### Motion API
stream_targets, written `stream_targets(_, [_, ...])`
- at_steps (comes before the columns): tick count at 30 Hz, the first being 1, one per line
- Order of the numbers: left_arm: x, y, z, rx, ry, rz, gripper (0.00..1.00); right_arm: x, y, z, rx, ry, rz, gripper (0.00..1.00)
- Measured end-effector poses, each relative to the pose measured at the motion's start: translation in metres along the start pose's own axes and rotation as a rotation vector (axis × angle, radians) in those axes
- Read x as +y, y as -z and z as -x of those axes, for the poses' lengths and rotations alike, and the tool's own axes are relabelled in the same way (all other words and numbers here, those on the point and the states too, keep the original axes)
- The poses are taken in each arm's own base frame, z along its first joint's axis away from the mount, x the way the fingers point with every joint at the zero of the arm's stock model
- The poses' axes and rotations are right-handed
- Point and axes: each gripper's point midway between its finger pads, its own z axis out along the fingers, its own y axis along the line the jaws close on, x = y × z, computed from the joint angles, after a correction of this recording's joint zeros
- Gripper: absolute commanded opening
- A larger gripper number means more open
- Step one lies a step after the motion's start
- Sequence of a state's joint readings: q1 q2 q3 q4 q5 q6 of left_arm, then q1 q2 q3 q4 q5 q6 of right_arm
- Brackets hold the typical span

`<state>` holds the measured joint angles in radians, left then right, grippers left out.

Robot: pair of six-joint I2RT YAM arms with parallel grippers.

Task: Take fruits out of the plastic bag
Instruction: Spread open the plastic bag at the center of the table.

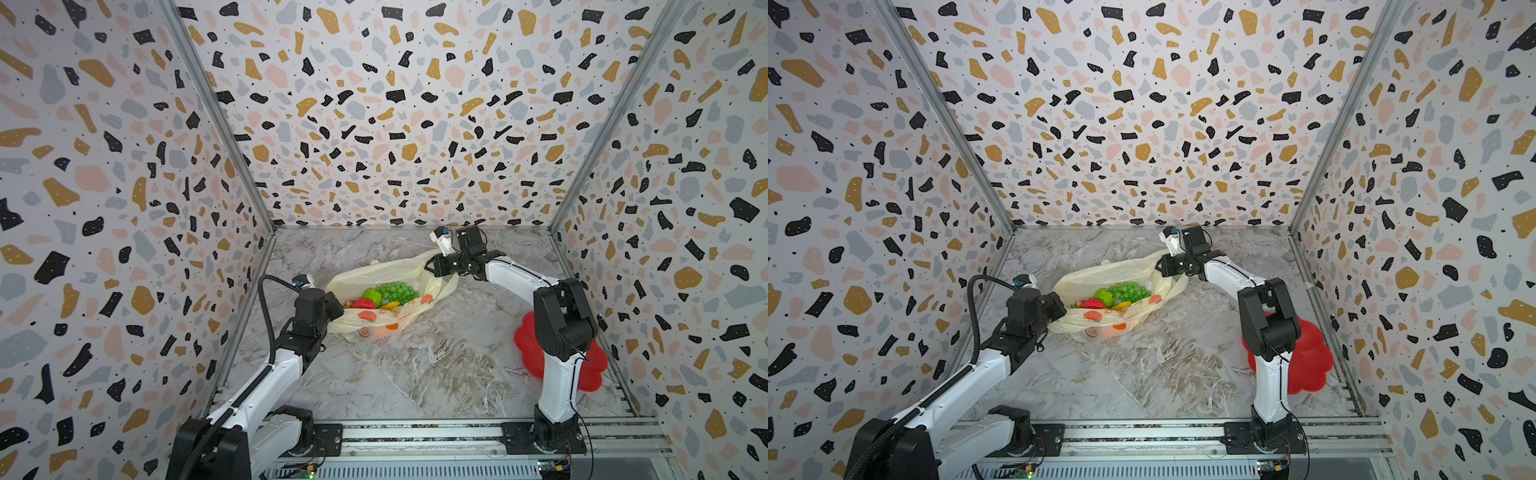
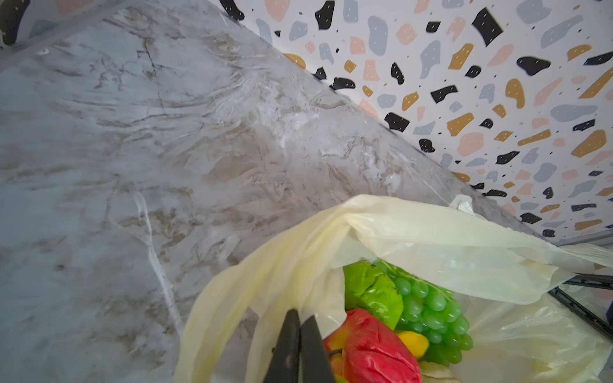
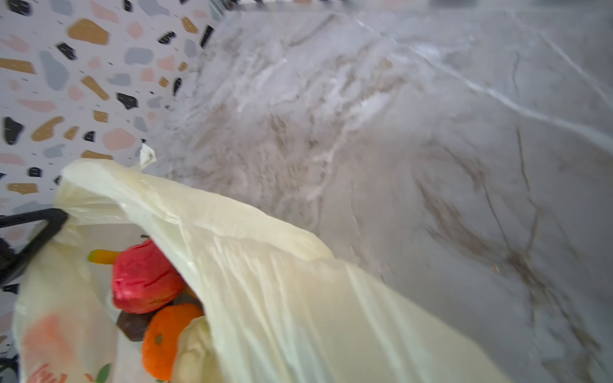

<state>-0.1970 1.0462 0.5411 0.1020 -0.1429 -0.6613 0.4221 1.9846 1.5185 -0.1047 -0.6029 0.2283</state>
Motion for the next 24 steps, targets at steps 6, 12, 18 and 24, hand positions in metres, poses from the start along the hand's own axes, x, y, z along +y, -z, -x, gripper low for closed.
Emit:
stream_targets(6, [-0.002, 0.001, 0.008, -0.041, 0.0, -0.019, 0.0, 0.017, -0.002, -0.017, -0.005, -0.017, 0.082, 0.0])
stream_targets(12, [0.03, -0.006, -0.042, 0.068, -0.032, 0.043, 0.0, 0.014, -0.006, -0.086, 0.082, -0.149, 0.143, 0.0])
stream_targets(18, [0.038, -0.005, -0.052, 0.093, -0.054, 0.06, 0.0, 0.0, 0.006, -0.106, 0.053, -0.273, 0.197, 0.0])
stream_targets(24, [0.022, -0.007, -0.054, 0.111, -0.069, -0.022, 0.0, 0.0, 0.016, -0.082, -0.004, -0.273, 0.194, 0.37])
